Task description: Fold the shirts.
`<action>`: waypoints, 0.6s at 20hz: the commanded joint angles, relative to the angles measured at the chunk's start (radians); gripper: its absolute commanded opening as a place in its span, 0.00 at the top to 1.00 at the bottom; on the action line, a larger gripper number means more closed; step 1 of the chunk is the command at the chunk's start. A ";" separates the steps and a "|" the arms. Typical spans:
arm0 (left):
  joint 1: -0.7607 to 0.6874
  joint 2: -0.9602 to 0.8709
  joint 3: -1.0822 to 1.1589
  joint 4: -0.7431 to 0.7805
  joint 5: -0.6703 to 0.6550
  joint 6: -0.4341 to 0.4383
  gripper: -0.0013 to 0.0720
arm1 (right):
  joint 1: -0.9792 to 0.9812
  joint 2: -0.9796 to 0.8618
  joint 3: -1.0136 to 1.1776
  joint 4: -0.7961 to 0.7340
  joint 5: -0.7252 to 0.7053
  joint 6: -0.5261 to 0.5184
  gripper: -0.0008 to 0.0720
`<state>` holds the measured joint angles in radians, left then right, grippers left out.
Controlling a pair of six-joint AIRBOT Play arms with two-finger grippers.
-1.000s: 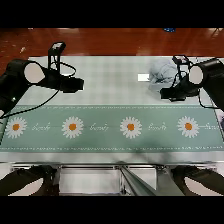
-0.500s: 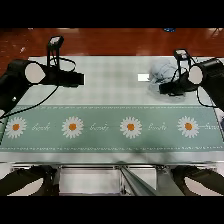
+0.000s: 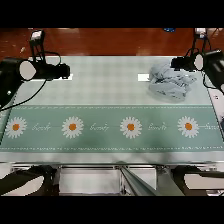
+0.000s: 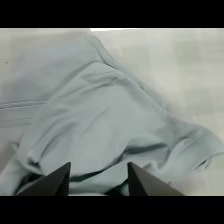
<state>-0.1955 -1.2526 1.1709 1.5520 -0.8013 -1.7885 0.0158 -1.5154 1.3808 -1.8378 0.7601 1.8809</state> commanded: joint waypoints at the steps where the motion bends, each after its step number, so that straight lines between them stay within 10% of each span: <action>1: 0.047 -0.002 0.000 0.000 -0.147 -0.030 0.29 | -0.085 -0.220 0.154 0.158 0.127 -0.164 0.42; 8: 0.027 0.003 -0.007 -0.191 -0.260 0.075 0.29 | -0.101 -0.366 0.191 0.163 0.214 -0.179 0.49; 11: 0.069 0.034 -0.006 -0.177 -0.300 0.165 0.29 | -0.101 -0.367 0.198 0.198 0.232 -0.200 0.94; 12: 0.109 0.061 -0.006 -0.194 -0.319 0.165 0.29 | -0.101 -0.367 0.220 0.203 0.263 -0.204 0.96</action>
<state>-0.1368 -1.2270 1.1637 1.3872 -1.0607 -1.6794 -0.0830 -1.8671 1.5772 -1.6650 0.9630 1.6974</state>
